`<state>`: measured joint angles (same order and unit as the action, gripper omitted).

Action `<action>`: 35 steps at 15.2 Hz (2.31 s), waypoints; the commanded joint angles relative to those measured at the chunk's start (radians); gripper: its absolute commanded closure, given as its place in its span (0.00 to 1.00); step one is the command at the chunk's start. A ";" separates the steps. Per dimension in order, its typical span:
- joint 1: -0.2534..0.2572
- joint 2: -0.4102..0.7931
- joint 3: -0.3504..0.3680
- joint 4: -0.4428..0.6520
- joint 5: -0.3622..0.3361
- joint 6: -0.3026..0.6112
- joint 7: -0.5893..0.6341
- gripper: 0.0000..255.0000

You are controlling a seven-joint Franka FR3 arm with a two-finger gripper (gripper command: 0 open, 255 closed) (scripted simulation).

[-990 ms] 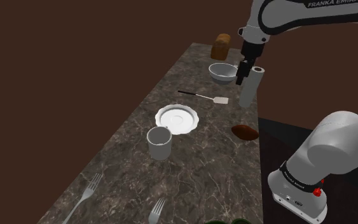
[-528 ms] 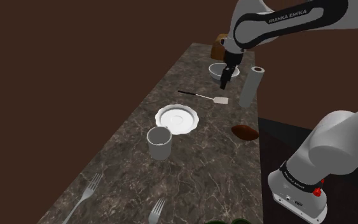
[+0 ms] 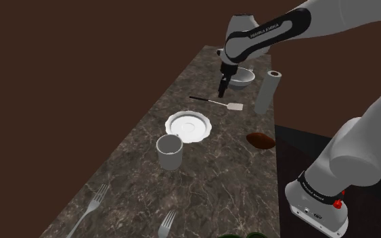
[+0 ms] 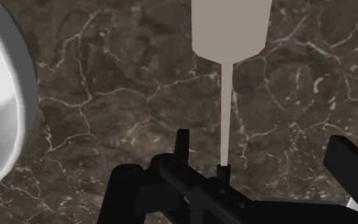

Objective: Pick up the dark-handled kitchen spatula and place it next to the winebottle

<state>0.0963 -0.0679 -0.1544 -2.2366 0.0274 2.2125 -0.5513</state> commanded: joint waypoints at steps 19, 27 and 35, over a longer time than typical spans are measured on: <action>0.008 0.177 0.008 0.035 0.047 0.152 -0.064 1.00; 0.008 0.178 0.008 0.035 0.047 0.152 -0.064 1.00; 0.010 0.117 0.006 0.078 0.029 0.050 -0.049 1.00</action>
<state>0.1051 0.0564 -0.1491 -2.1636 0.0583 2.2749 -0.6036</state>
